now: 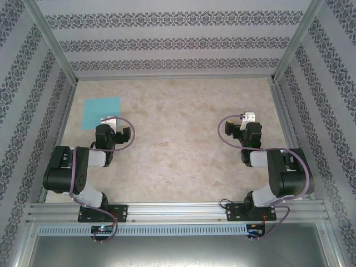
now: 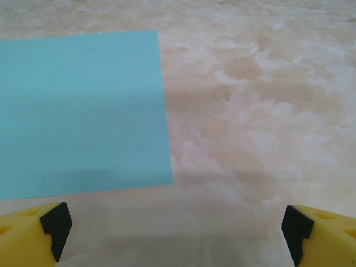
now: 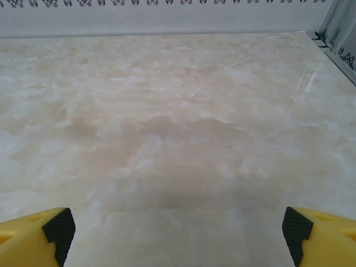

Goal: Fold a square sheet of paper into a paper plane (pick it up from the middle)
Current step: Move the square sheet of paper to the center of the table.

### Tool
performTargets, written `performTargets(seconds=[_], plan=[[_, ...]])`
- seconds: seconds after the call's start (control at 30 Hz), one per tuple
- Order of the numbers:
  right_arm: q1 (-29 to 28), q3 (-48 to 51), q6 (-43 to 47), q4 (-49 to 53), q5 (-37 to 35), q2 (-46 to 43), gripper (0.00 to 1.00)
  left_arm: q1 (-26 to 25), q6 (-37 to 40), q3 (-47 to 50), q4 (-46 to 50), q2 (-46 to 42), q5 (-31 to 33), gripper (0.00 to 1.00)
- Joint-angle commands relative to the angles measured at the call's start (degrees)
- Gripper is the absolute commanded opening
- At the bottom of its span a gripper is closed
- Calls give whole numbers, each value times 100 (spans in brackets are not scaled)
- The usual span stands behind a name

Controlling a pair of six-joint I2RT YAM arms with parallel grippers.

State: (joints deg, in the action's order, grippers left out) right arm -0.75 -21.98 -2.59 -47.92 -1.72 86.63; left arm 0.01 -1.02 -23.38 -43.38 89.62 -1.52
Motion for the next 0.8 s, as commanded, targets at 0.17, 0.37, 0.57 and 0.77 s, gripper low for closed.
performTargets(seconds=[0.17, 0.37, 0.57, 0.77], plan=[[-11, -24, 75, -227, -56, -53, 98, 25, 105, -62, -355, -19, -85, 100], [-4, -52, 71, -191, -39, -42, 98, 29, 100, -66, -331, -14, -94, 100], [75, -17, 37, -233, 190, -58, 97, 26, 102, -52, -371, -28, -94, 100], [21, -59, 198, 358, 382, -701, 98, 3, 22, -511, 1136, -865, 73, 100]])
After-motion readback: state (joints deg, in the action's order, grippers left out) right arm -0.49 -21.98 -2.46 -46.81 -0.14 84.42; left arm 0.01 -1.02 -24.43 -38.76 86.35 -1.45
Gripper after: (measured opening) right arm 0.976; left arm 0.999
